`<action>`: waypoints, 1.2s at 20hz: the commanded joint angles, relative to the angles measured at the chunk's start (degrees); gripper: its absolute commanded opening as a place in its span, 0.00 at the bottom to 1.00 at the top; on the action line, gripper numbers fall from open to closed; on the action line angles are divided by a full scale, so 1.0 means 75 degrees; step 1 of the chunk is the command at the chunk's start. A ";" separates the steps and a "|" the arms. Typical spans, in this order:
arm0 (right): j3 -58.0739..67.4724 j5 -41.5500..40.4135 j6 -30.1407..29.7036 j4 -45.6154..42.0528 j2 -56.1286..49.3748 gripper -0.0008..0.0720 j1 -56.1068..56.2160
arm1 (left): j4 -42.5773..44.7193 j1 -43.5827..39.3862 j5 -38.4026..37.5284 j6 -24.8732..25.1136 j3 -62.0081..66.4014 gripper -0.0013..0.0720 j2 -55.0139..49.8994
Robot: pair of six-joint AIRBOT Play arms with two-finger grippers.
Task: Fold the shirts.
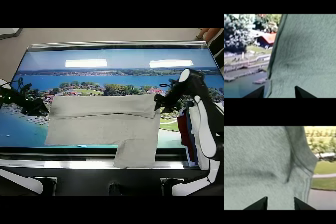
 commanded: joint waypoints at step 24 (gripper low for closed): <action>-0.8990 -0.2492 -0.1413 0.2165 0.4800 0.67 -0.0676 | -0.0627 0.1061 0.2518 0.0874 -0.5907 0.06 0.2713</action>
